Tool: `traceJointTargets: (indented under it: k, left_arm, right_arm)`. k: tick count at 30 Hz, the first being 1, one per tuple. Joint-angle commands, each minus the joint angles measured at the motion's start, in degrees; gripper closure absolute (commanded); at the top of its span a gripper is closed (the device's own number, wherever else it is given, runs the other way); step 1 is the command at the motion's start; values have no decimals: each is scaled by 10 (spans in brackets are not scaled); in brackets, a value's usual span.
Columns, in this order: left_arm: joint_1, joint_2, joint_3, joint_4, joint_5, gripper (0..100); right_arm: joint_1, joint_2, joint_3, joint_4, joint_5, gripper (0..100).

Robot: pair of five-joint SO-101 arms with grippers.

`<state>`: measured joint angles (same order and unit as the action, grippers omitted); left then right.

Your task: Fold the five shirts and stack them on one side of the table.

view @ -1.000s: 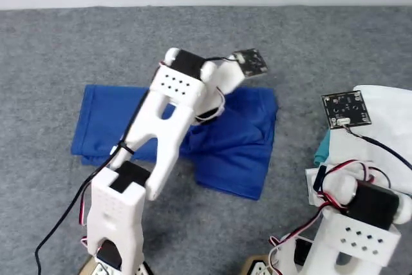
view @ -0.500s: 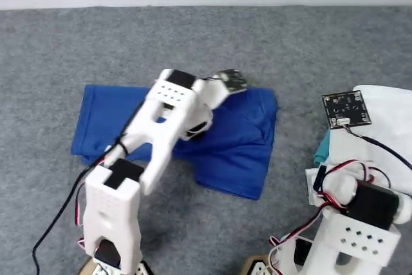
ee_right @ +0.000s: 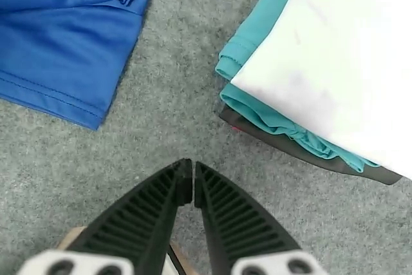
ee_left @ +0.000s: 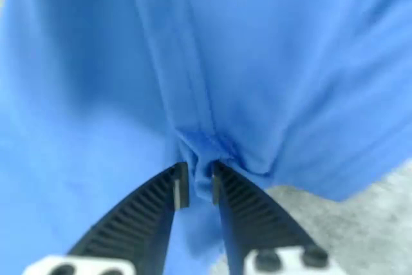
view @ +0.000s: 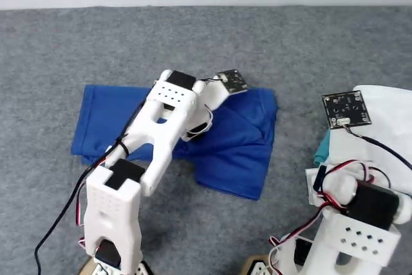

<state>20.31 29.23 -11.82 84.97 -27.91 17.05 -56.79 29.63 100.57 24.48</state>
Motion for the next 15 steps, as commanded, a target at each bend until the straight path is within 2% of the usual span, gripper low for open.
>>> traceJointTargets:
  k: [1, 8, 12, 15]
  left_arm:
    - [21, -11, -87, 56, 34, 927]
    - [73, -5, -218, 156, 71, 906]
    - [139, -9, -174, 156, 89, 818]
    - [191, -5, -133, 154, 90, 803]
  right_arm:
    - [7, -7, -4, 20, 3, 980]
    - [7, -7, -4, 20, 3, 980]
    - [7, -7, -4, 20, 3, 980]
    - [7, -7, -4, 20, 3, 980]
